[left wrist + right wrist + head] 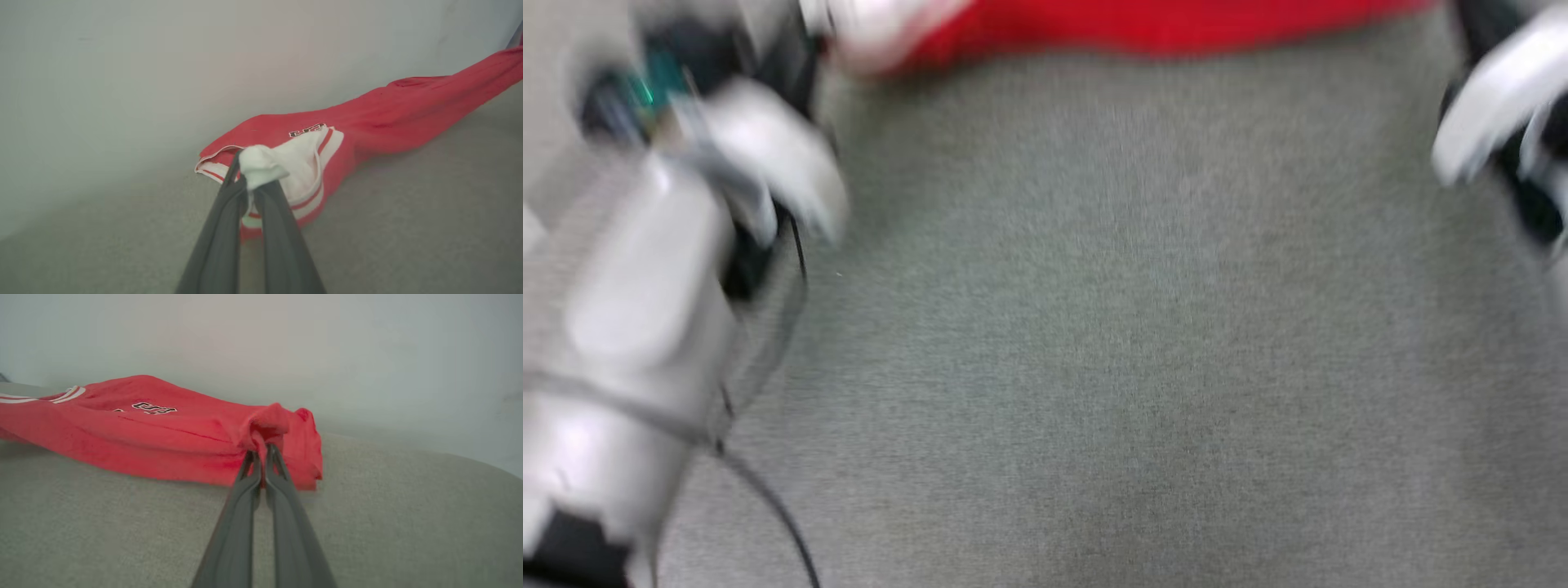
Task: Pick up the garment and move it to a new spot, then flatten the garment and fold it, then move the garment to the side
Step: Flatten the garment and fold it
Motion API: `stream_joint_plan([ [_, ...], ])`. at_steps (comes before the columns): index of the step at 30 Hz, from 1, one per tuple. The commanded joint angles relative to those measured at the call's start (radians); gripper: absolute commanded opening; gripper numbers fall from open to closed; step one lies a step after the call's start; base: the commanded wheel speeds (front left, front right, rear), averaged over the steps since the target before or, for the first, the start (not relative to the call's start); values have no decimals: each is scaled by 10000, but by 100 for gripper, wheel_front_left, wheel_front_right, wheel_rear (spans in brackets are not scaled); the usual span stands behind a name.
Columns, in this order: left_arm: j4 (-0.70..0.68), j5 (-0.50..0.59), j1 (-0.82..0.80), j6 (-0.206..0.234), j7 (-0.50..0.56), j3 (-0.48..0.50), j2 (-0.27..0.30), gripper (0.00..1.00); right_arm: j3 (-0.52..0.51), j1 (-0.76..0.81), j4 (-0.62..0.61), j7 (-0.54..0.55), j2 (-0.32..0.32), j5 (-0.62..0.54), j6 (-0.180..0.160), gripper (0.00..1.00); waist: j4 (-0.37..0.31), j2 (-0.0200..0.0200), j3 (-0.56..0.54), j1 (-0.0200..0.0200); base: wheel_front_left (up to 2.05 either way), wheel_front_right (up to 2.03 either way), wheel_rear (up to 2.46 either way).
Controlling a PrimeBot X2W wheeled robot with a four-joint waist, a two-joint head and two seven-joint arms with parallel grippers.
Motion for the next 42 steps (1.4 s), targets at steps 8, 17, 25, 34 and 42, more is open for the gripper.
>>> stream_joint_plan([
  [8,-1539,-478,4929,92,-147,-490,411,0,1246,3740,-742,505,-971,2210,-7,0,393,0,-2491,0,0,0,0],
  [17,-3526,-858,8019,547,448,-818,1570,0,1212,6257,-1435,965,-1531,3579,-7,0,470,0,-3679,0,0,0,0],
  [25,-5497,-1367,10384,1156,895,-852,2591,0,535,8419,-2443,1478,-1775,4299,-10,0,359,0,-4476,0,0,0,0],
  [34,-6633,-1435,11831,1703,763,-1090,2903,0,-564,11094,-4358,2791,-2091,4398,-10,0,241,0,-4734,0,0,0,0],
  [42,-6908,-1000,11367,1812,302,-920,2789,0,-2116,11837,-6228,3496,-1557,3710,-7,0,107,0,-4320,0,0,0,0],
])
